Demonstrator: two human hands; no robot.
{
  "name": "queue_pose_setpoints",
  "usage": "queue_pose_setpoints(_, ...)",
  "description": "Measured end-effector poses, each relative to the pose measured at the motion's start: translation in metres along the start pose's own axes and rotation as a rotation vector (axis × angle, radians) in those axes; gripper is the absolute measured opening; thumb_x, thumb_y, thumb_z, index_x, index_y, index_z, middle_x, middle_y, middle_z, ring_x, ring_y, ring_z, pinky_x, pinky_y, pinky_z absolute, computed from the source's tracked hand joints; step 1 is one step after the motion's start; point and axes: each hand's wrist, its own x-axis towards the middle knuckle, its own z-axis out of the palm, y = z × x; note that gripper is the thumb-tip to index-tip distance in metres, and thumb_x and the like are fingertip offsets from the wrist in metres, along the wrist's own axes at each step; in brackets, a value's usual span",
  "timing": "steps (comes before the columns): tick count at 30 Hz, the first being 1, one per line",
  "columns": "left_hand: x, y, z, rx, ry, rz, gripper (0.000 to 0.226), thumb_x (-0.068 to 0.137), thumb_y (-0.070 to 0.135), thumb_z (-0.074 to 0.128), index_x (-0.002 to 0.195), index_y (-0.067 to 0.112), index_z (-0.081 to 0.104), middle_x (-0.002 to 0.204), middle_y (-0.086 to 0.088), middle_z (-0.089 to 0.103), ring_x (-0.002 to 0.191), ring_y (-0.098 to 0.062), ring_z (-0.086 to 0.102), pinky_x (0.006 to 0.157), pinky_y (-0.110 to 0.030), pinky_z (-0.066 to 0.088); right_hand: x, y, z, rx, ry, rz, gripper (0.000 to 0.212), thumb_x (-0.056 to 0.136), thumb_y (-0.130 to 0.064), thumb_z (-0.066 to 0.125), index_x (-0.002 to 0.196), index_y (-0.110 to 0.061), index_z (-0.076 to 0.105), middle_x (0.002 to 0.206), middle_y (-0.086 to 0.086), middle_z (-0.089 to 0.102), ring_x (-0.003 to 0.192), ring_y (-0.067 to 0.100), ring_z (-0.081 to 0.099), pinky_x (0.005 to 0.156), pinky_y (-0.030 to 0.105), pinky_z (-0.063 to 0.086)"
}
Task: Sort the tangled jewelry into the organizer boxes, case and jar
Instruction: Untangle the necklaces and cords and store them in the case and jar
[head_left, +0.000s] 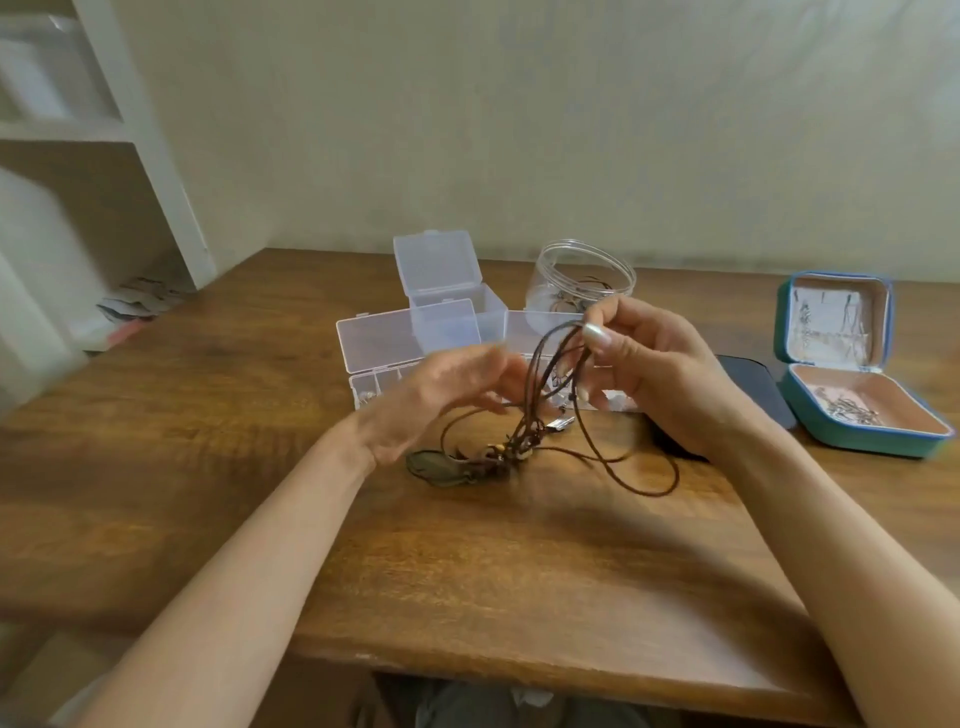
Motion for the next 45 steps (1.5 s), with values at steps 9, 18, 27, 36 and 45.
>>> queue_pose_setpoints(9, 0.002, -0.005, 0.005, 0.123, 0.025, -0.153, 0.018, 0.086, 0.028, 0.056, 0.093, 0.021, 0.070, 0.091, 0.006, 0.072, 0.090, -0.004, 0.065, 0.076, -0.016, 0.049, 0.001, 0.004, -0.005, 0.045, 0.277, -0.045, 0.012, 0.089, -0.017, 0.052, 0.092, -0.006, 0.055, 0.078, 0.003, 0.066, 0.073, 0.017, 0.064, 0.071, 0.029, 0.055)
queue_pose_setpoints(18, 0.006, -0.009, 0.007, 0.249, 0.050, -0.166, 0.024, 0.080, 0.042, 0.056, 0.083, 0.021, 0.066, 0.079, 0.003, 0.071, 0.085, -0.012, 0.064, 0.087, -0.025, 0.044, 0.002, 0.004, -0.008, 0.034, 0.498, 0.016, 0.013, 0.098, -0.018, 0.047, 0.089, -0.009, 0.049, 0.062, -0.004, 0.064, 0.041, 0.011, 0.044, 0.036, 0.017, 0.028)
queue_pose_setpoints(27, 0.004, -0.007, -0.001, 0.061, 0.055, -0.170, 0.019, 0.091, 0.006, 0.056, 0.108, 0.010, 0.062, 0.087, -0.003, 0.074, 0.097, -0.013, 0.068, 0.083, -0.014, 0.049, 0.004, 0.008, -0.028, 0.203, 0.743, -0.001, 0.020, 0.102, -0.013, 0.039, 0.084, -0.011, 0.047, 0.063, 0.004, 0.043, 0.039, 0.006, 0.032, 0.037, 0.017, 0.029)
queue_pose_setpoints(36, -0.001, -0.001, -0.005, -0.077, -0.033, -0.120, 0.030, 0.091, 0.001, 0.048, 0.121, 0.007, 0.053, 0.108, -0.010, 0.070, 0.102, -0.026, 0.066, 0.084, -0.028, 0.052, 0.002, 0.011, -0.025, -0.143, 0.811, 0.069, 0.013, 0.094, -0.016, 0.058, 0.105, -0.011, 0.053, 0.077, -0.003, 0.060, 0.053, 0.003, 0.053, 0.048, 0.014, 0.045)
queue_pose_setpoints(45, 0.006, -0.003, 0.000, -0.280, 0.166, -0.097, 0.049, 0.081, 0.005, 0.061, 0.128, 0.010, 0.046, 0.124, -0.001, 0.064, 0.102, -0.030, 0.067, 0.079, -0.030, 0.056, -0.008, 0.026, 0.018, -0.814, 0.436, -0.381, 0.020, 0.090, -0.033, 0.058, 0.081, -0.015, 0.061, 0.066, -0.004, 0.059, 0.059, 0.012, 0.055, 0.054, 0.026, 0.044)
